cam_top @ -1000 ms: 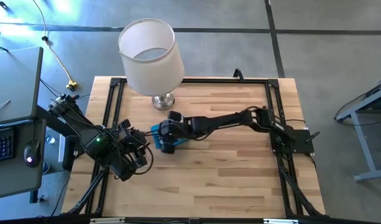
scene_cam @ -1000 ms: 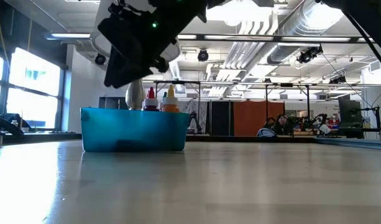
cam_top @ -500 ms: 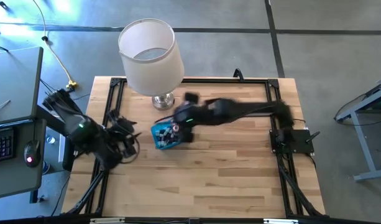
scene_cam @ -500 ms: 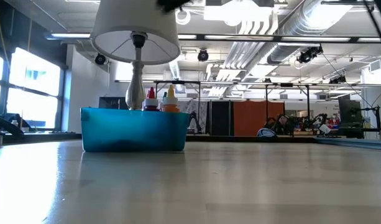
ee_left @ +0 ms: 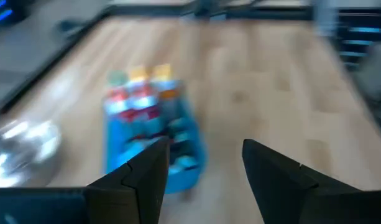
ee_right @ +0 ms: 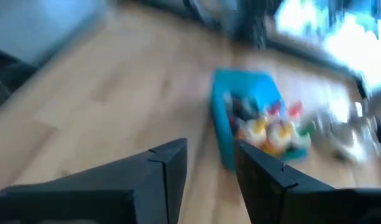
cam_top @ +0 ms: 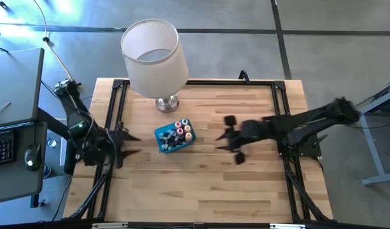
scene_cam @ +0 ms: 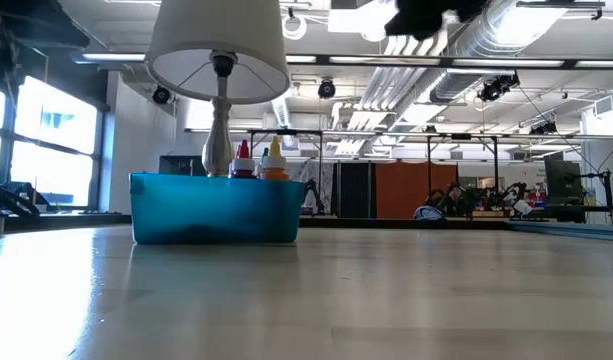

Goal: Pick & Place food coloring
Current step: Return to Home Position

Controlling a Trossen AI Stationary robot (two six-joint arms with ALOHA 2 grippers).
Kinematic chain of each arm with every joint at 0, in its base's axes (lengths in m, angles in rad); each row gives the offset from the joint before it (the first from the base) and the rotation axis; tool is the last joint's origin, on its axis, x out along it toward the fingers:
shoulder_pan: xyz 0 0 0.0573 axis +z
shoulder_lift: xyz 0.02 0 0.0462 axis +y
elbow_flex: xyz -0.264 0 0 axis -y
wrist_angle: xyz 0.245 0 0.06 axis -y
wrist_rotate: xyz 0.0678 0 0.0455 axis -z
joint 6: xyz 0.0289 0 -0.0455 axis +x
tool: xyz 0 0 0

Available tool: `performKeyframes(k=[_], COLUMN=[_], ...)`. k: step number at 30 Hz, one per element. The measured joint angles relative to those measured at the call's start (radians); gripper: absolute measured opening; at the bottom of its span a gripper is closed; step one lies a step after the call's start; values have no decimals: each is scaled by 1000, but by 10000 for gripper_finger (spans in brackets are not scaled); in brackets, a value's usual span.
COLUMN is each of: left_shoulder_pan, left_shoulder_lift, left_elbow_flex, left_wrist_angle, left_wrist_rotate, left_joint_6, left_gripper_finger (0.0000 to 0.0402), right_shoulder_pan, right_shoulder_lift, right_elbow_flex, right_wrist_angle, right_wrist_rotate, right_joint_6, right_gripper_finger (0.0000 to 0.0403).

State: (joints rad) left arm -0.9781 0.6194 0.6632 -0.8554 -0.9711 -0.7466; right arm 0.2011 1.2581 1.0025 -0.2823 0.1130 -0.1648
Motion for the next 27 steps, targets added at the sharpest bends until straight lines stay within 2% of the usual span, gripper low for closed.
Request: performKeyframes(k=[2, 4, 7, 10, 13, 16, 19, 23, 27], left_shoulder_pan=[4, 22, 82, 178, 294, 415, 533, 680, 796], left_shoulder_lift=[-84, -174, -300, -419, -520, -595, -614, -611, -599], left_elbow_flex=[-102, -171, -244, -303, -371, -449, -521, -608, -640], left_wrist_angle=[227, 421, 632, 729, 759, 786, 819, 851, 903], left_wrist_rotate=[64, 159, 333, 447, 523, 556, 625, 710, 786], left_joint_6=[222, 466, 804, 973, 994, 960, 929, 855, 787], left_gripper_finger=[200, 200, 200, 200, 200, 200, 200, 200, 200], right_shoulder_pan=[-14, -28, -57, -83, -106, -120, -137, -151, -152], right_shoulder_lift=[-134, -264, -439, -622, -774, -901, -996, -1076, -1090], right_elbow_flex=[-192, -360, -578, -732, -843, -913, -939, -940, -942], right_wrist_angle=[186, 383, 583, 681, 679, 678, 671, 632, 603], right_wrist_rotate=[-105, -147, -122, -111, -107, -107, -101, 5, 150], right_joint_6=[-52, -76, -48, -20, 26, 40, -14, -43, 5], right_gripper_finger=[125, 124, 124, 124, 124, 124, 124, 124, 124])
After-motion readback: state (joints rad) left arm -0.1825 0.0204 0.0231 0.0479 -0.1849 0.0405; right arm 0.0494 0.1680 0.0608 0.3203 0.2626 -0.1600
